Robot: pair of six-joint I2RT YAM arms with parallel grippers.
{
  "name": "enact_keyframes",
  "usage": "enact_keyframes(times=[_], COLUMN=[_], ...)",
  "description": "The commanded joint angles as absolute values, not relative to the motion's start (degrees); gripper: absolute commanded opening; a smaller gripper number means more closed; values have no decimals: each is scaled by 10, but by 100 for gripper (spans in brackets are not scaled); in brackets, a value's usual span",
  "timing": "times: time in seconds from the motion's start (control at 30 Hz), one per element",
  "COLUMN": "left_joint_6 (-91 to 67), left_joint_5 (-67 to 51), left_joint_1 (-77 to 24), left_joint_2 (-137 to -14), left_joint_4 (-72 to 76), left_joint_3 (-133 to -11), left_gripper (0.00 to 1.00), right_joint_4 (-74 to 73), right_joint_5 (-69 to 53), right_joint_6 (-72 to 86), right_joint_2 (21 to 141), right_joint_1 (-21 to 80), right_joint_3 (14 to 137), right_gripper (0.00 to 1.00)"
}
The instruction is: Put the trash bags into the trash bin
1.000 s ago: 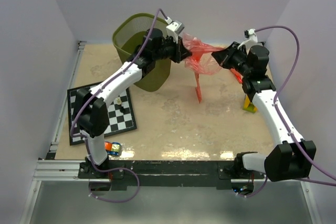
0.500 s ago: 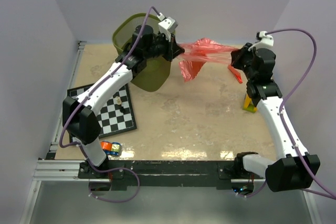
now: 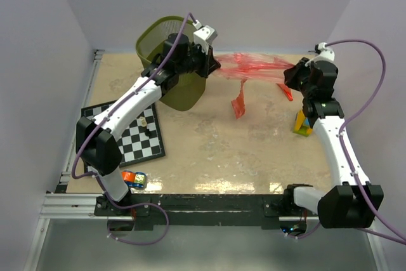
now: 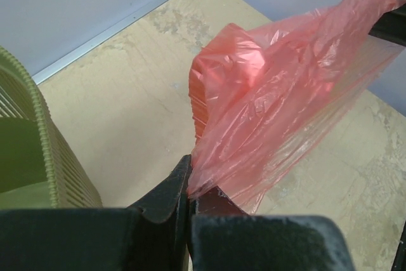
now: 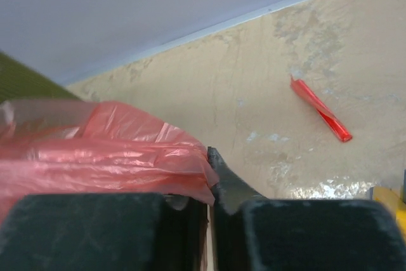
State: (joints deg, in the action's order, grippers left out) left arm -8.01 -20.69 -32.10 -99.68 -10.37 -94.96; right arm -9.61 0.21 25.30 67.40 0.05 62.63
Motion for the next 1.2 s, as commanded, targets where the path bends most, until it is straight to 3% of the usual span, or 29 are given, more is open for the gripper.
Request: enact_keyframes(times=[0.0,0.07,0.13,0.27,0.4,0.67,0.8,0.97,1.17], left_joint_6=[-63,-56,-41,-11,16,58,107,166,238], left_joint_5=[-192,-204,-214,-240,-270,-310,-305,-274,-252], left_joint_1=[-306,-305,-305,-307,-308,-333,-351,-358,-358], left_joint_2=[-962,-964,-972,-982,-986,-978,-976,-969,-951], left_joint_4=[-87,-77,-83,-95,-110,-141,-175,-194,-185], left_joint_3=[-956,-966,-983,-1010,-1028,-1037,-1052,-1051,-1034], left_gripper=[0,0,0,0,0,0,0,0,0], right_joint_4=[-50,-76,-106,-156,-153,-77,-54,-97,-151], right_joint_5=[-202,-262,-295,-403,-457,-391,-360,-364,-360], right_joint_6=[124,51,-29,-152,-169,-114,-84,-105,-136], right_joint_2=[657,647,634,610,623,707,744,762,765], right_joint_1=[-12,-10,-10,-10,-4,134,149,149,149], right_joint_3=[620,622,629,656,678,726,755,793,792], right_gripper=[27,52,66,88,98,98,81,74,56])
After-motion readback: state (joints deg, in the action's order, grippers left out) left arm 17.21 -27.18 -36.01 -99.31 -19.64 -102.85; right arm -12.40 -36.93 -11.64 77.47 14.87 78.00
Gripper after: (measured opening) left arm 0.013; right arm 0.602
